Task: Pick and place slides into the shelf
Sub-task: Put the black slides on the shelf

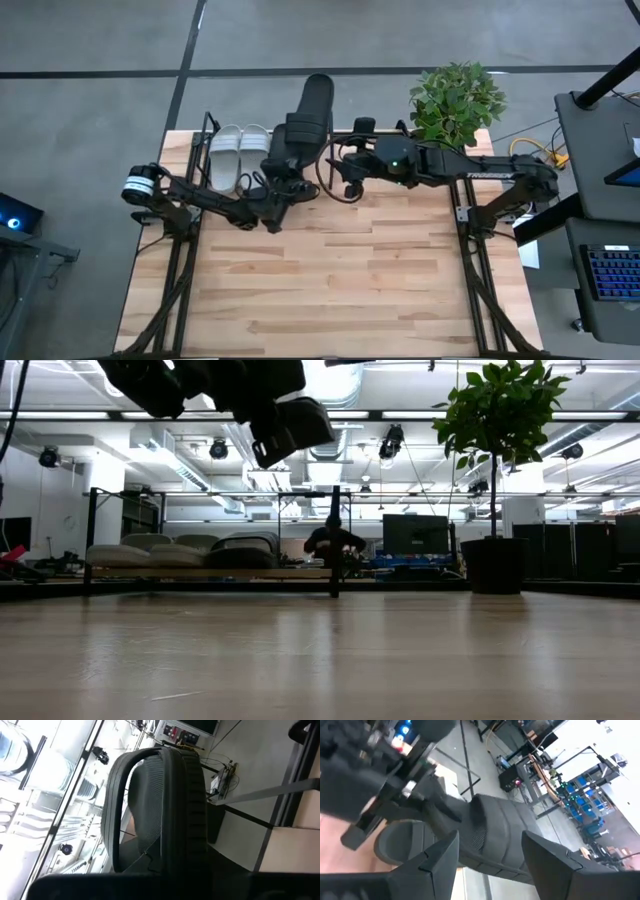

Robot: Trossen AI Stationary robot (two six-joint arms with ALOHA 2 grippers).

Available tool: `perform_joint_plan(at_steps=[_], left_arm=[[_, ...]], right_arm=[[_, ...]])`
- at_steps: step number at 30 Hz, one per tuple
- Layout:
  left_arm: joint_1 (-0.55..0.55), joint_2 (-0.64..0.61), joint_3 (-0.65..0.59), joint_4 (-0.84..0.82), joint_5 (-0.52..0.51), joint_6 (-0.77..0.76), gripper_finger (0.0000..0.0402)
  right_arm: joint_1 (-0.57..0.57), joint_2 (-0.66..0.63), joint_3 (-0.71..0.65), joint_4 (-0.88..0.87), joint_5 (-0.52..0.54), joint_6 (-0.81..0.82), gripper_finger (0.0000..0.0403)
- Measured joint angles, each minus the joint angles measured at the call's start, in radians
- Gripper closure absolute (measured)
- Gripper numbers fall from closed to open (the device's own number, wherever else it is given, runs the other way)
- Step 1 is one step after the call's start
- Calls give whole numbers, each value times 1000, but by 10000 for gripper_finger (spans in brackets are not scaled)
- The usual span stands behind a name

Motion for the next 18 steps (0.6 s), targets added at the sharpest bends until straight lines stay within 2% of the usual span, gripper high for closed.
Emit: perform_joint_plan(at_steps=[7, 13, 18], left_arm=[[-8, 5, 38, -1, 20, 16, 379], [-9, 5, 37, -2, 24, 15, 379], [-9, 11, 39, -5, 37, 10, 379]], right_arm=[[1, 51, -1, 6, 5, -120, 196], [0, 80, 0, 78, 105, -149, 196], [0, 88, 1, 100, 111, -183, 196]])
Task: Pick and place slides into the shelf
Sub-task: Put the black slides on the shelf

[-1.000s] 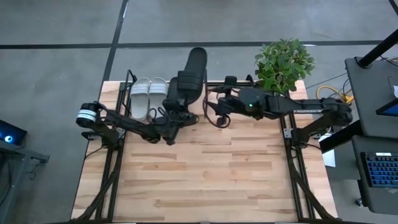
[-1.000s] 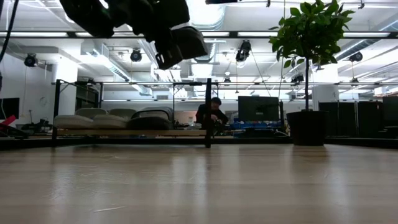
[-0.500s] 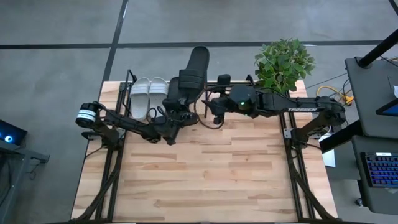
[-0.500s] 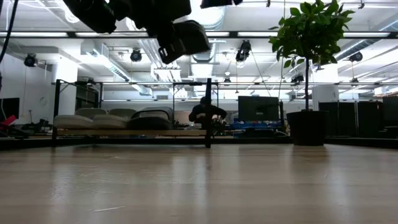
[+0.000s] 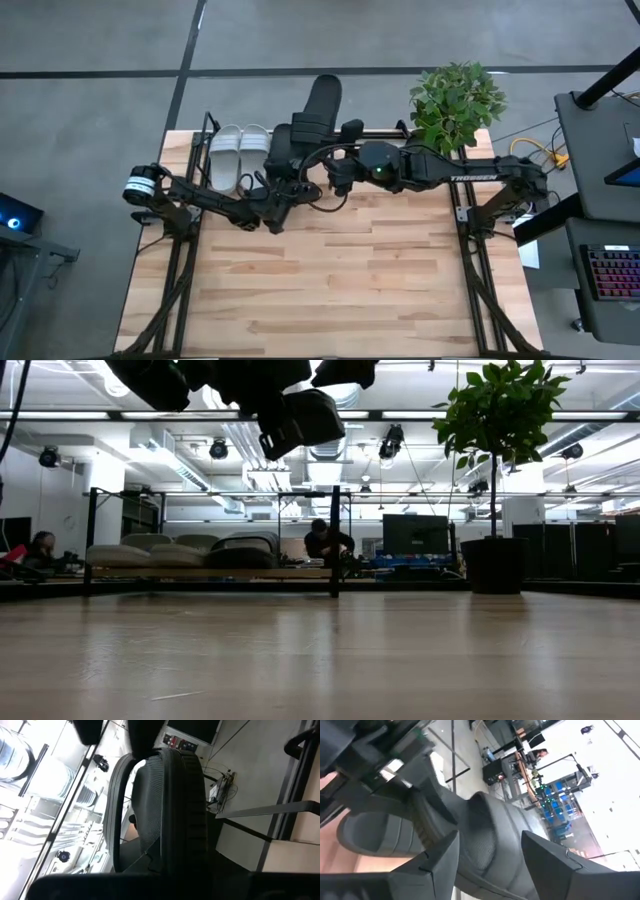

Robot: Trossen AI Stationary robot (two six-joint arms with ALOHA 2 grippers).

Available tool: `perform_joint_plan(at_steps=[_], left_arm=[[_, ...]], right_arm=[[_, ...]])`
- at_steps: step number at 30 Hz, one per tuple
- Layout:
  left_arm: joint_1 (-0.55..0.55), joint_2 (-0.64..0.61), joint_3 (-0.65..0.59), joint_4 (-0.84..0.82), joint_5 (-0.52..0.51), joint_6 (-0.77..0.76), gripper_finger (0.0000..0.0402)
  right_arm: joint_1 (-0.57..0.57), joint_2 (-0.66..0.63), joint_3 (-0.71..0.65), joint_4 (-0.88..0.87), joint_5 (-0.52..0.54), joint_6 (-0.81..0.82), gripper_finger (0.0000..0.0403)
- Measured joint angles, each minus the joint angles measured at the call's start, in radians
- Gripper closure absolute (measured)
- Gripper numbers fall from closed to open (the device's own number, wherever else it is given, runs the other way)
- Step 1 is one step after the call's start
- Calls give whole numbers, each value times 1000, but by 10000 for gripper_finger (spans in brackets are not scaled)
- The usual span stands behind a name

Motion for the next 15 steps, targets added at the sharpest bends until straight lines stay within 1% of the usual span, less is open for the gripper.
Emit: perform_joint_plan(at_steps=[4, 9, 15], left_arm=[[-2, 0, 11, -6, 23, -1, 379], [-4, 0, 22, -43, 39, -1, 379], [-6, 0, 31, -101, 73, -3, 379]], right_arm=[[-5, 12, 0, 5, 6, -31, 201], [-10, 26, 0, 32, 73, -80, 210], [-19, 26, 0, 54, 82, -133, 221]])
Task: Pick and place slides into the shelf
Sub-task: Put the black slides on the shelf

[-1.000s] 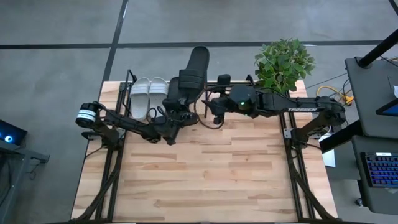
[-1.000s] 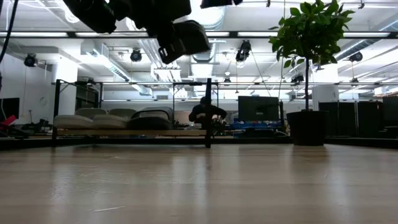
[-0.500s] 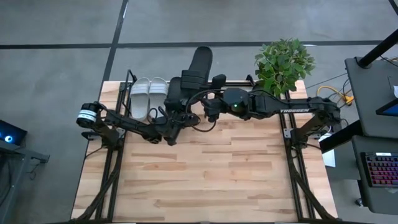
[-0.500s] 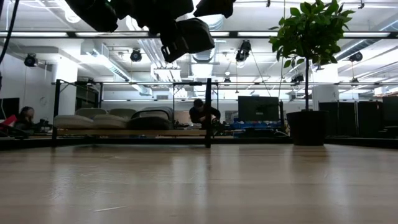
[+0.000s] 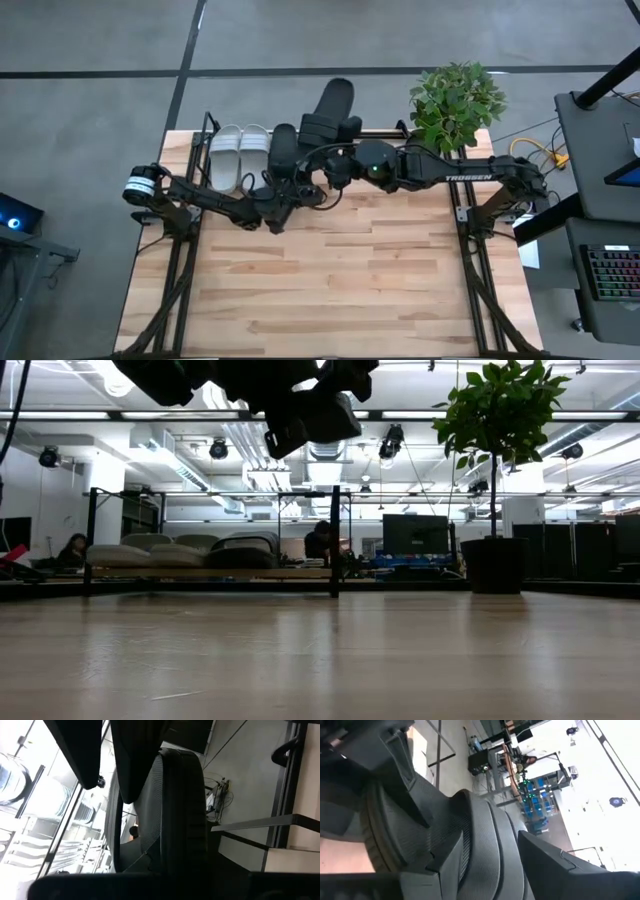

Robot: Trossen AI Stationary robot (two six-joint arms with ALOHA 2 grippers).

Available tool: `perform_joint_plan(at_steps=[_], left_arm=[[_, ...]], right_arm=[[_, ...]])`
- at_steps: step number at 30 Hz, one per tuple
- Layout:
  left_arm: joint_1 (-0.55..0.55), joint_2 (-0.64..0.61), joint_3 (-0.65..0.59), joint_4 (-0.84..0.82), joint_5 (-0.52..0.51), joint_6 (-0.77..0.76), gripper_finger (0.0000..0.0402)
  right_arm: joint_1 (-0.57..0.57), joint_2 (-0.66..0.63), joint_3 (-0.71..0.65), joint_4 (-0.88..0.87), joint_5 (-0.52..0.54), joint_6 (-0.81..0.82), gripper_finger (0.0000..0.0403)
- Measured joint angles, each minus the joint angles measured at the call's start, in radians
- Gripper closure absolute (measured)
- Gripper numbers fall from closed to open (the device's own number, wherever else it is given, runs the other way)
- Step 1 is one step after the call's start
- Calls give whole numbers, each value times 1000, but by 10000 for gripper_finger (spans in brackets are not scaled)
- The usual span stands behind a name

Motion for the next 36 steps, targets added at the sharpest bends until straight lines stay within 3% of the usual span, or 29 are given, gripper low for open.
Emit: perform_joint_plan(at_steps=[21, 26, 36], left_arm=[[3, 0, 17, -58, -1, 1, 379], [3, 0, 18, -56, 2, -1, 379], [2, -1, 18, -55, 8, -4, 379]], right_arm=[[-18, 53, -3, 67, 130, -225, 240], [-20, 53, -4, 79, 140, -291, 272], [-22, 53, -4, 74, 145, -289, 377]])
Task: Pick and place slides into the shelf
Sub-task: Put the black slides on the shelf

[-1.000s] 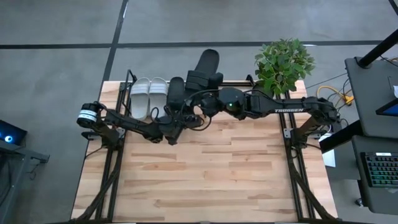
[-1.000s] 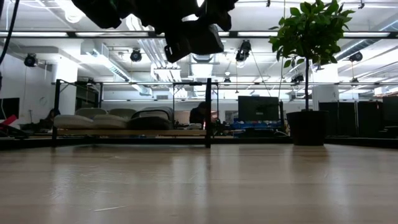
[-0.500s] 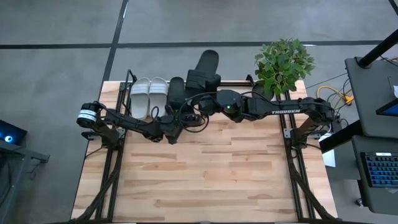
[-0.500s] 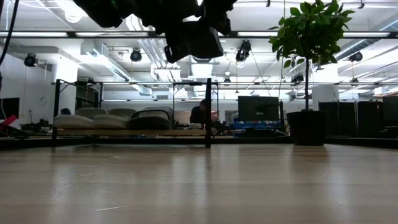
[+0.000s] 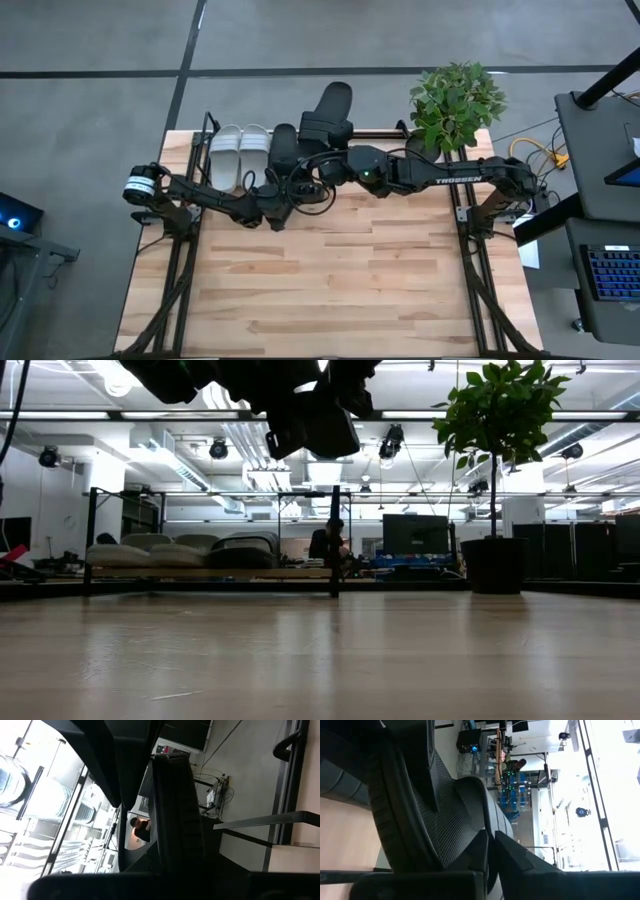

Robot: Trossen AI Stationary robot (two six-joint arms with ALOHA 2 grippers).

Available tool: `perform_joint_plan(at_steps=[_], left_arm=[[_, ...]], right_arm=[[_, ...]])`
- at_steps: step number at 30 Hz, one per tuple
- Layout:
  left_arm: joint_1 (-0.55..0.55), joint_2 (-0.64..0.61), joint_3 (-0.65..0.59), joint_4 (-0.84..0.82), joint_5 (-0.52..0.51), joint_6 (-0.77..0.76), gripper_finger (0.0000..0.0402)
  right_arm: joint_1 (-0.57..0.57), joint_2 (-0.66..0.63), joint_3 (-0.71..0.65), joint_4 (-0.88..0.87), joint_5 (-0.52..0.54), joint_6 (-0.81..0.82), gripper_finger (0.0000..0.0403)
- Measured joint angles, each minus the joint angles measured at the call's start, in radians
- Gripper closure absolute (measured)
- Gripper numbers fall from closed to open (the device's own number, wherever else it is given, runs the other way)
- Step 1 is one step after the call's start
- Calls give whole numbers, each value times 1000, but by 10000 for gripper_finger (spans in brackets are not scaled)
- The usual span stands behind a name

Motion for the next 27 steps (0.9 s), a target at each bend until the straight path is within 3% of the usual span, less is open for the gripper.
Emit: perform_joint_plan(at_steps=[19, 27], left_arm=[[11, 0, -2, 3, -10, -21, 379], [11, 0, -2, 4, -42, -45, 335]], right_arm=[[-7, 0, -1, 14, -7, 10, 392], [-29, 7, -14, 59, -123, 48, 392]])
